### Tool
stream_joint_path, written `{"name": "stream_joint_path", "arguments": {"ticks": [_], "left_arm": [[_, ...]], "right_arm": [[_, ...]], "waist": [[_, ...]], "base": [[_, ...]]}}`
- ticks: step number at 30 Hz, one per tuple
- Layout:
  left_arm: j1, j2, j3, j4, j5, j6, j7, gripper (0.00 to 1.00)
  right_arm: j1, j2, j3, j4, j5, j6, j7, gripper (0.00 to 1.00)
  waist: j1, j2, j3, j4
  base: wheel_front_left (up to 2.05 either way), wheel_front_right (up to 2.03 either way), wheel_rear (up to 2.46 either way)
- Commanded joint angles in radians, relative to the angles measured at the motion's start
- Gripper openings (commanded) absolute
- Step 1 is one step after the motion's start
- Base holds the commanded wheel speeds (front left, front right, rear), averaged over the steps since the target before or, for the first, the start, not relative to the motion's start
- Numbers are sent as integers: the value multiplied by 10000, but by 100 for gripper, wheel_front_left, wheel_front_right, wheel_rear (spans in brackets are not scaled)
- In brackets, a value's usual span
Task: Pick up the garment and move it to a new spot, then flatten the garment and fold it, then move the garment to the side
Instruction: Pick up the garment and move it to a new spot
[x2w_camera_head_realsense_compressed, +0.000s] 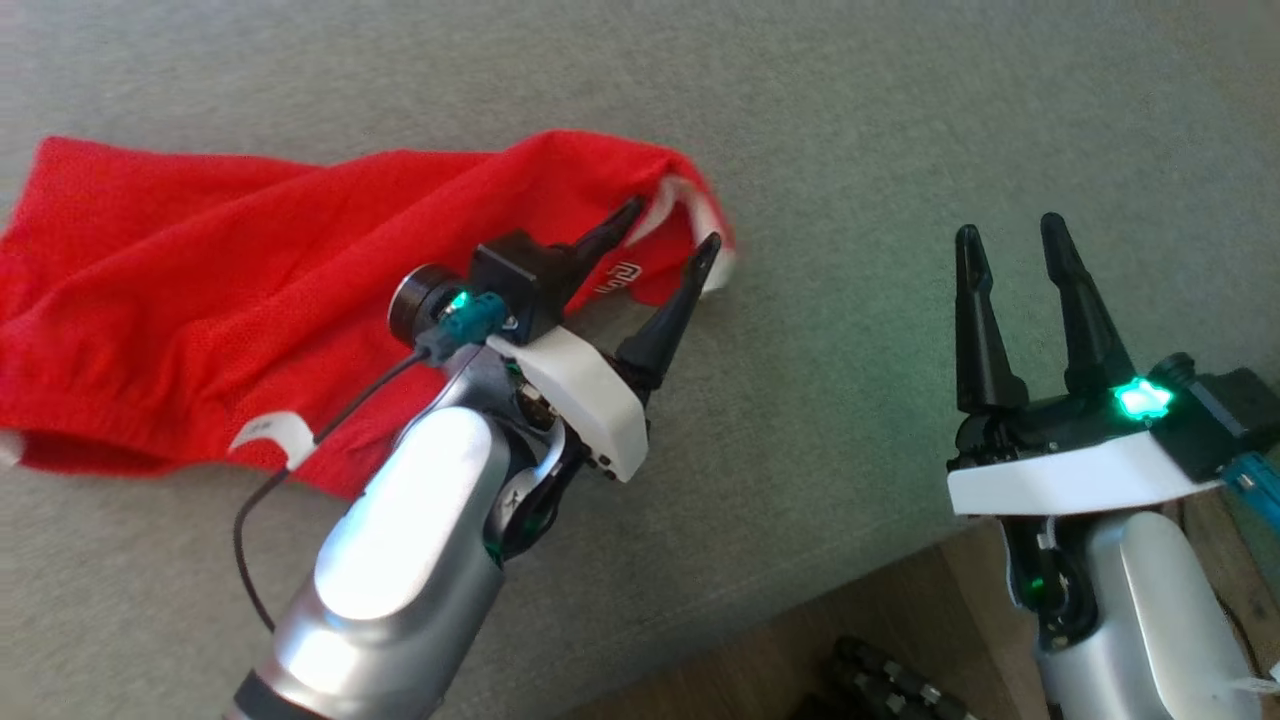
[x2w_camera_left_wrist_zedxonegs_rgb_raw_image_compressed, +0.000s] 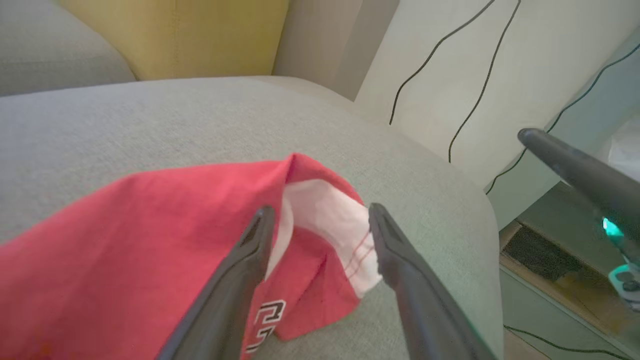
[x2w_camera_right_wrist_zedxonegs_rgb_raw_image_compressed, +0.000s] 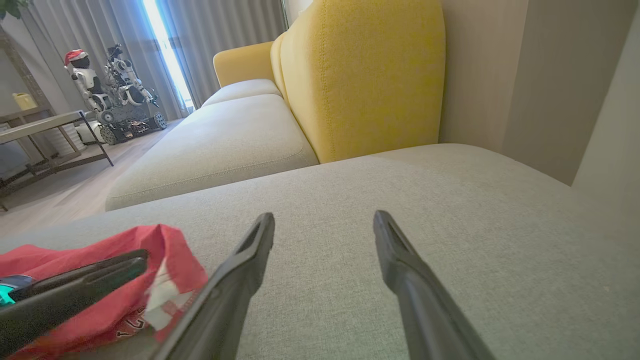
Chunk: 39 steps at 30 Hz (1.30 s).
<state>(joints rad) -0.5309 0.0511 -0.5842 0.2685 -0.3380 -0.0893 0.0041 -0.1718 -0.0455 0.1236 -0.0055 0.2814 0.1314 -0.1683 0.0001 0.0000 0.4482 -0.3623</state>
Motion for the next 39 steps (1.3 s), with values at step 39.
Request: {"name": "stream_joint_path", "arguments": {"ticks": [39], "left_arm": [[4392, 1737, 3907, -1991, 380, 2358, -2657, 100]], "right_arm": [[960, -47, -563, -134, -1424, -7, 1362, 100]], "waist": [[-1, 0, -3337, 3331]], "base": [[0, 0, 0]]}}
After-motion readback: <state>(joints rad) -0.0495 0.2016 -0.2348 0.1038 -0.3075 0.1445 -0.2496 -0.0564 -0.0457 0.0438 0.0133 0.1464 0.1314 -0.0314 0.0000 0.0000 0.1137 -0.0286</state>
